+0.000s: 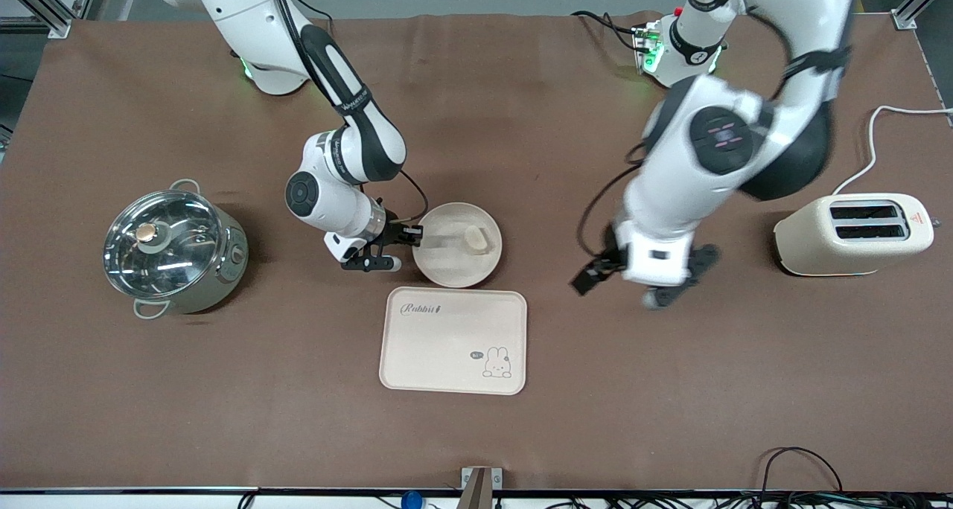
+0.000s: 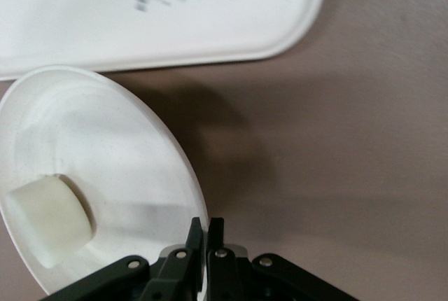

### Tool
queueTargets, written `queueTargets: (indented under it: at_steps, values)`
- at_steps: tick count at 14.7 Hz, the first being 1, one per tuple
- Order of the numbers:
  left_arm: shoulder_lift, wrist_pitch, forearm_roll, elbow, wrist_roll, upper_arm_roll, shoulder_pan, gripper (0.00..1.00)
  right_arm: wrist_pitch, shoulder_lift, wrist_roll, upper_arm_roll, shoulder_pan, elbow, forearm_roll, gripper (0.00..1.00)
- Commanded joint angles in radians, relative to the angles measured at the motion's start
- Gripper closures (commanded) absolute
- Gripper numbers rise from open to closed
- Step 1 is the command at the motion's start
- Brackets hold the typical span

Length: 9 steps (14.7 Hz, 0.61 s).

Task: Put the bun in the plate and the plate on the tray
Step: 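Raise the left gripper away while the right gripper grips the plate rim, then slide the plate onto the tray with the right gripper while the left gripper retreats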

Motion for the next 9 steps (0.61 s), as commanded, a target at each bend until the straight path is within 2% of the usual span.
queueTargets:
  at_steps: [1,6,9]
  values:
    - [-0.105,-0.089,0.026,-0.037,0.181,-0.01,0.089,0.0,-0.054,-0.031,0.047,-0.006,-0.007,0.076,0.022,1.0]
    - [-0.228,-0.241,0.029,-0.037,0.482,-0.013,0.249,0.0,-0.053,0.153,0.076,-0.006,-0.096,0.327,0.028,1.0]
    - [-0.299,-0.326,0.029,-0.043,0.686,-0.007,0.282,0.0,-0.053,0.263,0.089,-0.006,-0.136,0.459,0.03,1.0]
